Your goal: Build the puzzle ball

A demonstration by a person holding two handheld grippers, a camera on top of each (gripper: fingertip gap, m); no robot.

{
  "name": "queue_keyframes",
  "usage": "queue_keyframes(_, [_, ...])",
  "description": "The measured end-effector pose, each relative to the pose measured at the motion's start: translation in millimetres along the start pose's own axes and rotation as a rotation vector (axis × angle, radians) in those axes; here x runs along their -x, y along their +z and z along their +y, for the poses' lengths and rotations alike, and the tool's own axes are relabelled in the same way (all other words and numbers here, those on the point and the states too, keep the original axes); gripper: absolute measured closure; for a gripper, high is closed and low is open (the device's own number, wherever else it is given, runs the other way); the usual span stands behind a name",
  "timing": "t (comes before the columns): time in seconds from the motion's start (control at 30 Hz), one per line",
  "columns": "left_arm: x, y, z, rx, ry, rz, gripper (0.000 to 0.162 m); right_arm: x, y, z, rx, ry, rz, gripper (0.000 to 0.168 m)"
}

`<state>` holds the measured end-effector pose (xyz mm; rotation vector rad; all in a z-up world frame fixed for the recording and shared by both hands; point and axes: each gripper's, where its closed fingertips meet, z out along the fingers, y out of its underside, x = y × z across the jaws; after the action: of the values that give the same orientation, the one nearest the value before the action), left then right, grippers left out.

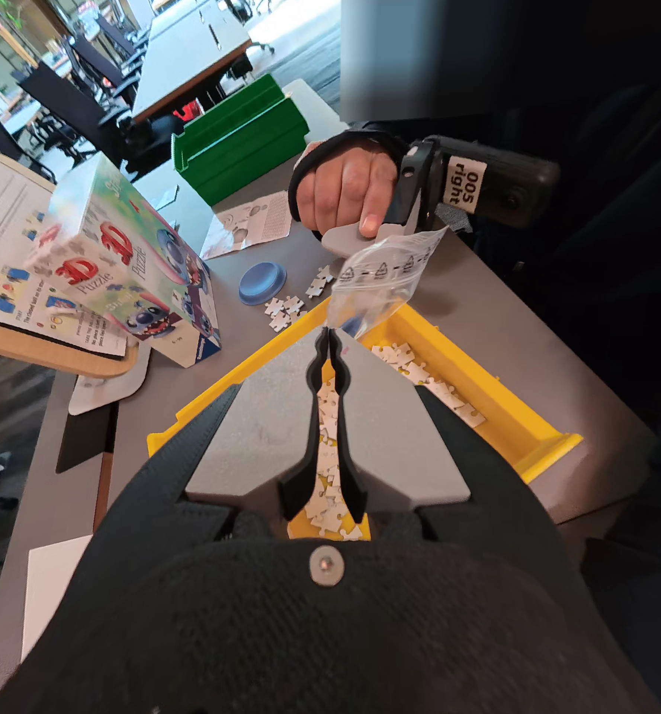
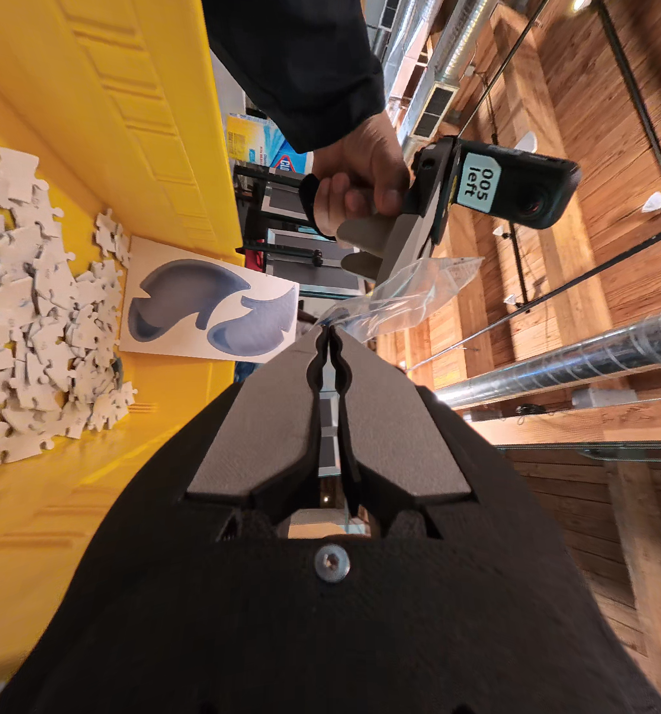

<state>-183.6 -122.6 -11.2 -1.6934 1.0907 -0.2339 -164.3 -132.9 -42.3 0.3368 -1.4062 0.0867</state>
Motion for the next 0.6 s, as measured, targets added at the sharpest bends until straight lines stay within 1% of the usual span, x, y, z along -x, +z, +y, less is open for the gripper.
queue_keyframes(0.27, [2.1,3.4,-0.2,-0.02,0.018,0.002,0.162,-2.5,-3.6,-8.6,-0.009,-0.04,-0.001,0.168])
queue_keyframes(0.43, [3.9,9.4,-0.7,-0.025,0.031,0.004,0.162,2.5,-2.5,-7.0,0.0,-0.035,-0.045,0.168])
queue_keyframes(0.5, [0.9,6.2,-5.6,-0.054,0.042,0.015,0.162,-0.4,-6.4,-6.4,-0.062,0.034,-0.055,0.168])
queue_keyframes(0.53, [-0.6,3.1,-9.1,-0.072,0.049,0.016,0.162,0.7,-10.2,-6.4,-0.112,0.099,-0.099,0.168])
queue_keyframes(0.6, [-3.5,-5.4,-18.1,-0.121,0.072,0.009,0.162,4.8,-23.9,-9.8,-0.241,0.307,-0.267,0.166])
